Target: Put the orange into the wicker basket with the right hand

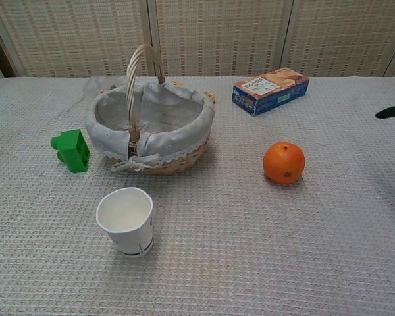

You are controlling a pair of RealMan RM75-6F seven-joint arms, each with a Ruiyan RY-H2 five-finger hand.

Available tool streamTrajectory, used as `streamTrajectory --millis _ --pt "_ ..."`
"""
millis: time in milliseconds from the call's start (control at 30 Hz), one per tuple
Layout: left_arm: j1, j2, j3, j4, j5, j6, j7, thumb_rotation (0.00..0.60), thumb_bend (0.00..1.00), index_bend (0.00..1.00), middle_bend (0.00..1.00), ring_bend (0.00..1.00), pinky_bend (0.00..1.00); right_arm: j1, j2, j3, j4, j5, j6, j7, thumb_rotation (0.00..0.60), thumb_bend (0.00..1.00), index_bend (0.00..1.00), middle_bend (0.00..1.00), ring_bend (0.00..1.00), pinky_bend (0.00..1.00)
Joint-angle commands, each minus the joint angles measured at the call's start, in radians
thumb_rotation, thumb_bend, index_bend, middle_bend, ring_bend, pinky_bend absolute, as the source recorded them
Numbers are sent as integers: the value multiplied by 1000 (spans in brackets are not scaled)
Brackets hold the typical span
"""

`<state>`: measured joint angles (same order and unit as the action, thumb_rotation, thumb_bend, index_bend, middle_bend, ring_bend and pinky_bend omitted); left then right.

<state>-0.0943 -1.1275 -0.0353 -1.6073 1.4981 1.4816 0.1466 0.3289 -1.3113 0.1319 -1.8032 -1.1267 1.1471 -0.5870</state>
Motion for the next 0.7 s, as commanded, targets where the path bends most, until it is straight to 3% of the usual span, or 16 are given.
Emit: streamTrajectory --millis 33,233,567,633,700 --pt "-1 1 2 -1 0 -5 1 600 374 0 0 0 99 97 -126 62 4 130 -35 -102 600 108 0 0 0 18" --pt "-3 3 5 -4 0 -11 -4 600 374 0 0 0 99 171 -249 86 65 201 -13 -159 600 107 0 0 0 35" --pt "-4 6 13 -15 1 -24 -18 600 375 0 0 0 99 254 -379 100 206 305 -26 -185 600 107 2 0 0 63" --pt "-6 4 18 -17 5 -28 -10 600 374 0 0 0 99 269 -411 107 239 305 -21 -176 600 114 33 12 5 99" --pt "-5 4 21 -18 11 -29 -8 600 374 0 0 0 99 279 -437 106 270 300 -16 -168 600 153 81 106 79 206"
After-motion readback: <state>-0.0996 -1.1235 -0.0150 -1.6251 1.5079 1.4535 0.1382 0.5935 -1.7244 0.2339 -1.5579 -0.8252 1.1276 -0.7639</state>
